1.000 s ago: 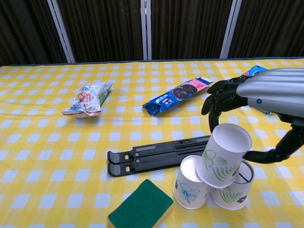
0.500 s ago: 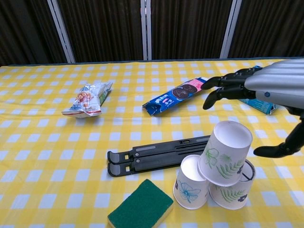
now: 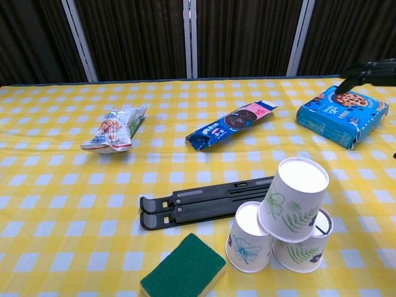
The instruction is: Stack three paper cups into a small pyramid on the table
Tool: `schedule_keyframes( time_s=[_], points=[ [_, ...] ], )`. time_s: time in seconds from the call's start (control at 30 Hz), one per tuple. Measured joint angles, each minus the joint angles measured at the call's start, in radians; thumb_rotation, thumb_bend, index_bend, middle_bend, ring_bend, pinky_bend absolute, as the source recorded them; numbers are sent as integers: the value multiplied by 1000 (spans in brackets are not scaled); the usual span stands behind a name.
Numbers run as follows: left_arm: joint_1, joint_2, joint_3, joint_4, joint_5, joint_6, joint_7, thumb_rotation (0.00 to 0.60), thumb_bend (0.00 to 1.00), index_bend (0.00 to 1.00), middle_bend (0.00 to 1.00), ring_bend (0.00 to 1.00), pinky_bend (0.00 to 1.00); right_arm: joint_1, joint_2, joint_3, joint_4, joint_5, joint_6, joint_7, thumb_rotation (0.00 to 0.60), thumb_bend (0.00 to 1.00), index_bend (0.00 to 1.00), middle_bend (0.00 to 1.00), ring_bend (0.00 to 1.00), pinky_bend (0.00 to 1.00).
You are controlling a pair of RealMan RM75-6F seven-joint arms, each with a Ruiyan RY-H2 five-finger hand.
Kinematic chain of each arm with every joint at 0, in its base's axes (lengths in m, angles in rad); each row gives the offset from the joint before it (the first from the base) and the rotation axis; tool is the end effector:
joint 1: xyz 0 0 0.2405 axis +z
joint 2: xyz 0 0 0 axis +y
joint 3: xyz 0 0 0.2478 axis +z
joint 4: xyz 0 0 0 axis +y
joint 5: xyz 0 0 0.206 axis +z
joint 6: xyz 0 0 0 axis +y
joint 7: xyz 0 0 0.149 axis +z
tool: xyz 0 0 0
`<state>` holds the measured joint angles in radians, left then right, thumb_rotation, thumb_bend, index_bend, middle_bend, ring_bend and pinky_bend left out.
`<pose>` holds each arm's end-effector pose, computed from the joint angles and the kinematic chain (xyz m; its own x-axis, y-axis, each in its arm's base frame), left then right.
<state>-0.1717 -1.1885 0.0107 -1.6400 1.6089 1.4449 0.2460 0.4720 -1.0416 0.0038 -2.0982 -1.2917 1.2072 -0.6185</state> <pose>-0.2652 0.1935 0.1160 0.5450 0.0302 0.8379 0.8225 -0.2130 -0.5273 -0.1636 -0.2348 0.1071 0.6250 -0.1692 0.7621 -0.7594 -0.3580 0.5433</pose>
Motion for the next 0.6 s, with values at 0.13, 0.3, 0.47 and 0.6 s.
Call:
schedule_keyframes(
  time_s=[0.13, 0.3, 0.47, 0.6],
  points=[
    [6, -6, -5, 10, -5, 12, -7, 600, 187, 0, 0, 0, 0, -54, 0, -7, 102, -21, 49, 120, 600, 147, 62, 0, 0, 0],
    [10, -11, -6, 18, -21, 7, 1, 600, 171, 0, 0, 0, 0, -134, -31, -21, 282, -86, 136, 305, 600, 147, 0, 0, 0, 0],
    [18, -20, -6, 33, -23, 17, 3, 600, 170, 0, 0, 0, 0, -208, -89, -30, 451, -143, 232, 478, 600, 147, 0, 0, 0, 0],
    [22, -28, -7, 47, -27, 21, 0, 600, 170, 0, 0, 0, 0, -253, -140, -29, 568, -173, 296, 561, 600, 146, 0, 0, 0, 0]
  ],
)
